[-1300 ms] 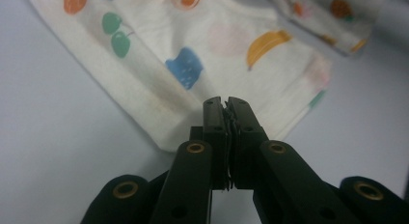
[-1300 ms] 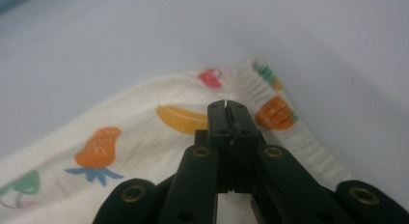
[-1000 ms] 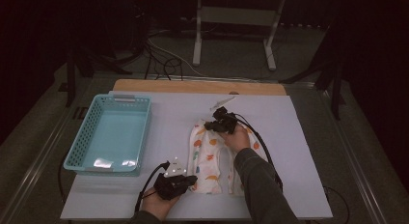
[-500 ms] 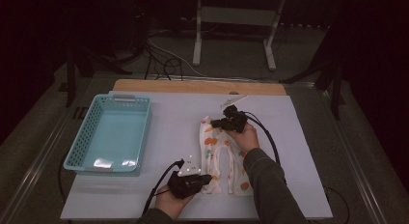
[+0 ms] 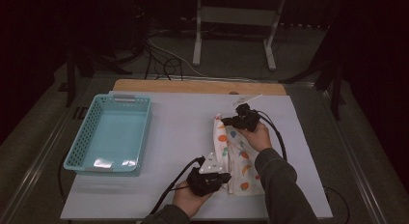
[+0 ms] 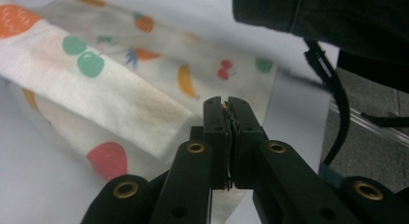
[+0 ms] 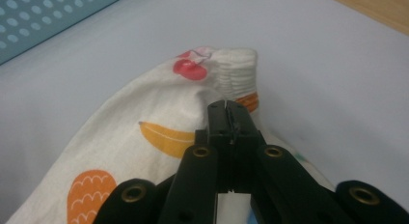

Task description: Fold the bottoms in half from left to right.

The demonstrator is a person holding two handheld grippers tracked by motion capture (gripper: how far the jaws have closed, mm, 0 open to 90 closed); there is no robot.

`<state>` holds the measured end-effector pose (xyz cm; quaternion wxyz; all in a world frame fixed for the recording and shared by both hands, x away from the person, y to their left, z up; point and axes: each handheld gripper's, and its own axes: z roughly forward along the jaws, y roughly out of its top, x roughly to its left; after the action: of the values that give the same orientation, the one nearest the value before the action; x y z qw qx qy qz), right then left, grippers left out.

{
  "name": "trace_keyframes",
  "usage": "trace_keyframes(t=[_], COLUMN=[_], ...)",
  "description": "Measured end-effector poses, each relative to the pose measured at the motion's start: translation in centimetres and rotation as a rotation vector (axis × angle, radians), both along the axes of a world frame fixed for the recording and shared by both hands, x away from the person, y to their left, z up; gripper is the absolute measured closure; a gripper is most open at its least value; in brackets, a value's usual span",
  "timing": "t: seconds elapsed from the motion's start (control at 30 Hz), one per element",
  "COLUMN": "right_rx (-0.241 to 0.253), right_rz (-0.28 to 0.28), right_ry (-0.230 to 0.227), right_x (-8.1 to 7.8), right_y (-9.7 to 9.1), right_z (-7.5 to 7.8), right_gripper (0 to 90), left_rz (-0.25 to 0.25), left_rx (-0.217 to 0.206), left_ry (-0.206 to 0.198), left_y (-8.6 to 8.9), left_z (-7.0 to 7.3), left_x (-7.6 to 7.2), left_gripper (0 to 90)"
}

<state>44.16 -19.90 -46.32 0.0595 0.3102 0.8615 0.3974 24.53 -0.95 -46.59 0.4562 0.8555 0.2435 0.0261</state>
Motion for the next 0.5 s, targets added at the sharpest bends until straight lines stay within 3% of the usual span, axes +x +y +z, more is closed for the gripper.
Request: trace_keyframes(t=[0.23, 0.5], right_rx=[-0.009, -0.027], right_rz=[-0.041, -0.088], right_ry=[0.001, 0.030], right_x=[-0.3, -0.3], right_y=[-2.9, -5.6], right_z=[0.4, -1.0], right_gripper=[90.0, 89.9], left_rz=[-0.036, -0.057], left_rx=[0.000, 0.015], left_ry=[0.013, 0.033], left_y=[-3.2, -6.6], left_z=[0.0, -1.4], left_x=[0.6, 1.1], left_gripper=[88.2, 88.2])
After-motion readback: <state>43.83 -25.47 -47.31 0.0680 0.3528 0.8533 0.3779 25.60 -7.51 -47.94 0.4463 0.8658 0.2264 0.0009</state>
